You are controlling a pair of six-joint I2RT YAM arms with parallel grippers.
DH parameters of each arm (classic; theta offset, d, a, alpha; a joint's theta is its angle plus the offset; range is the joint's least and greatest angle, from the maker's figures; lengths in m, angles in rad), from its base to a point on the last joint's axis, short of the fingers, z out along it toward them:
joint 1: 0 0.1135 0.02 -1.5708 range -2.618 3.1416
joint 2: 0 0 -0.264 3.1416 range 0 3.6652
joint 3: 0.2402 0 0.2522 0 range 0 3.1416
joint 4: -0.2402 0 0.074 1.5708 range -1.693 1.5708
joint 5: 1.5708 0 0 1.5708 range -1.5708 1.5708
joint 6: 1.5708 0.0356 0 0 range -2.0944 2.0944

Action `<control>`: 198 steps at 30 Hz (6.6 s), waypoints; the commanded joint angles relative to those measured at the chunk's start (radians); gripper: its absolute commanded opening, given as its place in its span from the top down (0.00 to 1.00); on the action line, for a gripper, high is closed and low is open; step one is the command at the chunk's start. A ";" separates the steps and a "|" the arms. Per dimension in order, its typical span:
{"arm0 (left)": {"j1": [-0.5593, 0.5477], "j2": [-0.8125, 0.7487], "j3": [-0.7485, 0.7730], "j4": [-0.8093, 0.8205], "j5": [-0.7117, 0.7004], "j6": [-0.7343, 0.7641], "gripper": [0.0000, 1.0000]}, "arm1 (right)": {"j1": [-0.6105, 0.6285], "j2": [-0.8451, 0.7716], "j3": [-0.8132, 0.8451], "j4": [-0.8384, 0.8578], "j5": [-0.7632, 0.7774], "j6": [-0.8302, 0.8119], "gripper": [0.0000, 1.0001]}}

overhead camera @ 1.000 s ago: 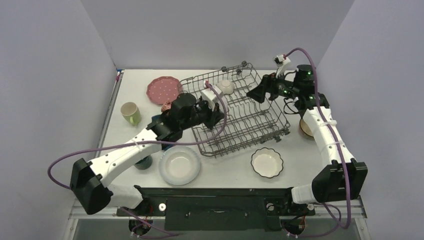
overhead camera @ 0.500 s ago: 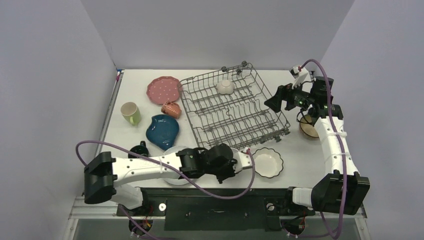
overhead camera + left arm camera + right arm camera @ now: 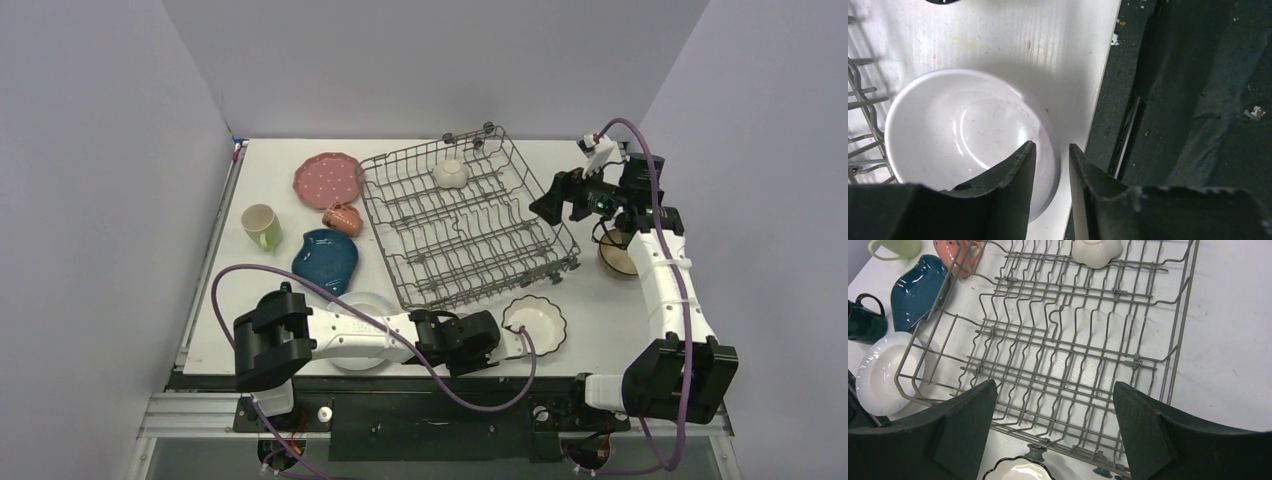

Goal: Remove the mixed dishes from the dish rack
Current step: Place the bowl at the center of the board, then pick up the bowl from the dish rack, then place the bowl at the center of the board.

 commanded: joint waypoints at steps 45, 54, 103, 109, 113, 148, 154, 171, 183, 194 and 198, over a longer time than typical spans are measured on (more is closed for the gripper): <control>0.756 -0.588 -0.220 0.292 0.170 -0.289 0.04 | 0.373 1.104 0.781 0.329 0.556 1.186 0.15; 0.760 -0.591 -0.223 0.289 0.168 -0.297 0.04 | 0.385 1.165 0.826 0.358 0.563 1.243 0.15; 0.780 -0.627 -0.236 0.335 0.183 -0.367 0.04 | 0.375 0.948 0.613 0.584 0.480 1.281 0.68; 0.848 -0.597 -0.280 0.551 0.287 -0.574 0.04 | 0.374 0.895 0.560 0.585 0.471 1.248 0.69; 0.902 -0.517 -0.311 0.769 0.327 -0.829 0.04 | 0.375 0.830 0.482 0.618 0.443 1.246 0.69; 0.958 0.181 -0.186 1.842 0.407 -1.705 0.03 | 0.452 0.271 -0.042 0.733 0.234 1.332 0.69; 0.954 0.191 -0.196 1.935 0.410 -1.798 0.38 | 0.462 0.263 -0.053 0.743 0.231 1.327 0.69; 1.082 -0.126 -0.369 1.841 0.561 -1.727 1.00 | 0.473 0.152 -0.052 0.581 0.169 0.962 0.26; 1.094 -0.797 -0.095 -0.156 0.121 -0.650 1.00 | 0.351 -0.067 -0.029 0.129 0.008 0.073 0.25; 1.193 -0.719 -0.127 -0.337 -0.371 -0.524 1.00 | 0.323 -0.084 -0.049 0.115 0.009 0.046 0.26; 1.235 -0.653 -0.190 -0.256 -0.427 -0.522 1.00 | 0.305 -0.087 -0.053 0.118 -0.002 0.050 0.26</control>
